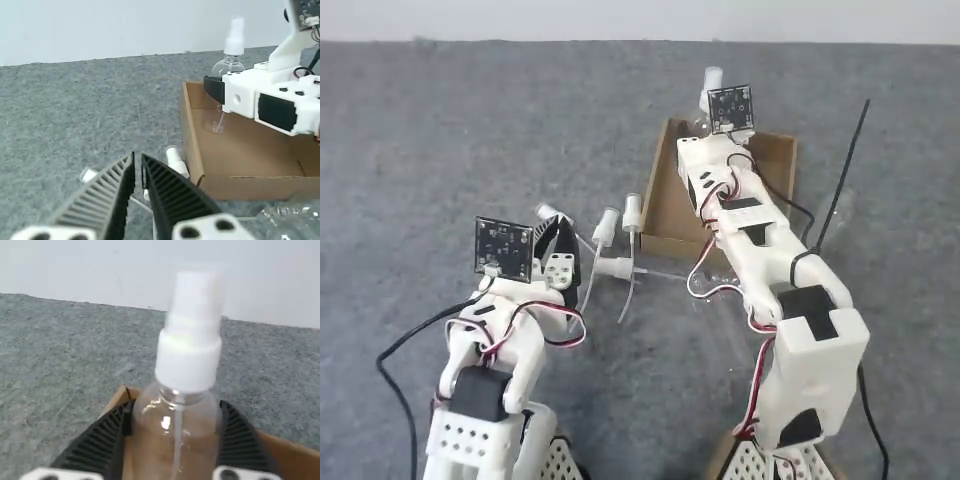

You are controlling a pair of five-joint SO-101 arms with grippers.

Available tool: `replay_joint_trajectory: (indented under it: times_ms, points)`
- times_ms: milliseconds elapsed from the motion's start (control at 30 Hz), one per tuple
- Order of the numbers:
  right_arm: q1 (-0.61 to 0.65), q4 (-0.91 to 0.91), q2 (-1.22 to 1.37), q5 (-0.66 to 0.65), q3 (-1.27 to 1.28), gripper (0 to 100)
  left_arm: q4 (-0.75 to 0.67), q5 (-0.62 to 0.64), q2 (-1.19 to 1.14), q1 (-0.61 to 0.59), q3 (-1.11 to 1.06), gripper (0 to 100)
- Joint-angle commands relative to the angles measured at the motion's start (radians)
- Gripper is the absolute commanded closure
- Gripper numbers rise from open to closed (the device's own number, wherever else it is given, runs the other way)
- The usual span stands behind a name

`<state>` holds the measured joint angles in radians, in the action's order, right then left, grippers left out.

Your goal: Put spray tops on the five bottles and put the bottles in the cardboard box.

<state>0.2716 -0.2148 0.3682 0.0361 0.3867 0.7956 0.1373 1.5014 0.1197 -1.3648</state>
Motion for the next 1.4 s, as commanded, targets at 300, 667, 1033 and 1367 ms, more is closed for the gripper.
replay_joint_trajectory:
  times_ms: [300,667,1033,1367]
  points:
    - [0.005,-0.019,-0.035,0.005,-0.035,79.9,-0.029,-0.005,0.015,0.002,0.005,99]
    - [0.007,-0.018,-0.036,0.005,-0.035,71.9,-0.029,-0.006,0.015,0.000,0.005,99]
    - [0.007,0.030,-0.054,0.005,-0.043,70.7,-0.029,-0.006,0.015,0.000,0.005,99]
    - [0.016,0.084,-0.122,0.005,-0.043,70.7,-0.029,-0.006,0.015,0.000,0.005,99]
